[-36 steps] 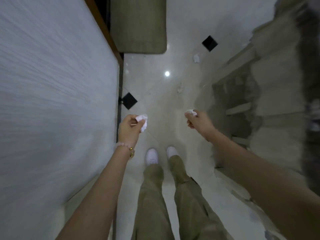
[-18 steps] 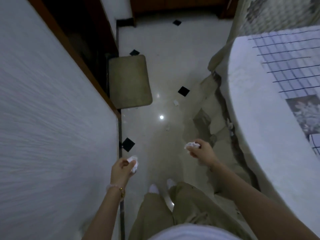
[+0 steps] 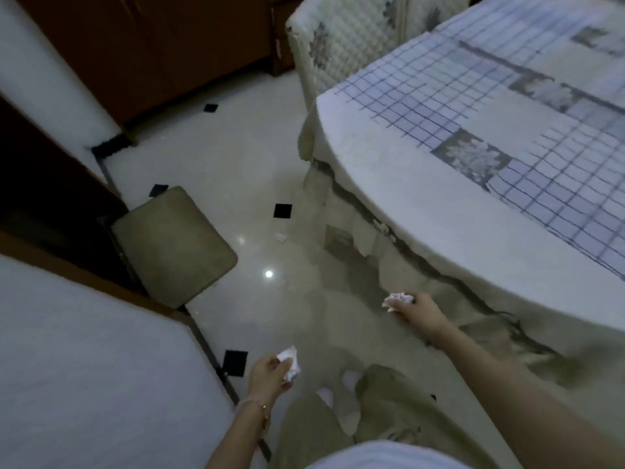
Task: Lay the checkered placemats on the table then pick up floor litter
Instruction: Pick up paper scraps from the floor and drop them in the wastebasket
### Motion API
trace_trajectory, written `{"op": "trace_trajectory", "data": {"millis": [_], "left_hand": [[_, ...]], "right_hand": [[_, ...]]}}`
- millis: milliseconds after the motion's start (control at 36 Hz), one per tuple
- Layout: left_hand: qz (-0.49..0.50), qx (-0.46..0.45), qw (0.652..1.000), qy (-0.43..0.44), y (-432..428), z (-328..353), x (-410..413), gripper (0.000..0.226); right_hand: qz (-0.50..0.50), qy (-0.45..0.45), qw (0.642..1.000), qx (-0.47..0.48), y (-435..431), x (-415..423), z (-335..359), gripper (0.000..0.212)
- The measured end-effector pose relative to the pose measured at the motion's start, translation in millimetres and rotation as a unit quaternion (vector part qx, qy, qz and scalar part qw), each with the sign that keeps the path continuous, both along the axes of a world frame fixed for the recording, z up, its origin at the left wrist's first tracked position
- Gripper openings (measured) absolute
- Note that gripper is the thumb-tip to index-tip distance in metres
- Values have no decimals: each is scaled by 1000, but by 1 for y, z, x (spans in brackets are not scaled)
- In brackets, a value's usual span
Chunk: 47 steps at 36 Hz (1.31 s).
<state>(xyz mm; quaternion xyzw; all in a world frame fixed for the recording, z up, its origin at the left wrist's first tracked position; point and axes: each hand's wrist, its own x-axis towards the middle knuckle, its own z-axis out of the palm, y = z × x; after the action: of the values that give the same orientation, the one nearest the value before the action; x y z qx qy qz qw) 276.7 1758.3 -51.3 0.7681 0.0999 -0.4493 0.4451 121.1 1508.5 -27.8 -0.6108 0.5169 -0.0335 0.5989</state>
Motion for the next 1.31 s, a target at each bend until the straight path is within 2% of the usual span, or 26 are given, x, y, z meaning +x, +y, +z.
{"op": "trace_trajectory", "data": {"millis": [111,306,472,583,639,694,806,917,972,1028,1139,1222,1306], "left_hand": [[-120,22,992,34,10,-8,5,17],[-286,58,956,32,-6,-15,-10,29],[-452,37,891,31,-54,-5,-63,8],[-527,38,848,40,-92,-3,-114,12],[-573,40,818,29,-108,-4,-143,27],[-610,43,791,24,-122,-8,-173,31],[-659,86,747,10,-145,-16,-237,12],[-724,102,683,-9,-166,-25,-296,15],[-740,110,663,-21,-175,-26,-311,13],[-738,115,664,-34,-186,-29,-334,7],[-716,134,684,-40,-209,-29,-373,16],[-715,138,684,-47,-228,-29,-398,3],[-719,148,677,-56,-254,-33,-422,15]], "right_hand": [[-128,0,992,18,43,-45,-3,13],[-277,61,955,88,142,-149,-13,17],[-440,93,878,162,238,-232,-30,10],[-532,94,814,211,287,-268,-38,14],[-575,86,780,231,305,-282,-41,14],[-605,77,756,239,317,-296,-44,15],[-646,55,723,237,328,-331,-51,17],[-675,38,698,237,325,-377,-57,21],[-674,40,699,236,320,-396,-56,20],[-677,45,697,231,309,-426,-55,18],[-695,42,692,192,272,-483,-45,12],[-708,24,688,160,234,-525,-39,12],[-717,5,686,124,189,-566,-34,11]]}}
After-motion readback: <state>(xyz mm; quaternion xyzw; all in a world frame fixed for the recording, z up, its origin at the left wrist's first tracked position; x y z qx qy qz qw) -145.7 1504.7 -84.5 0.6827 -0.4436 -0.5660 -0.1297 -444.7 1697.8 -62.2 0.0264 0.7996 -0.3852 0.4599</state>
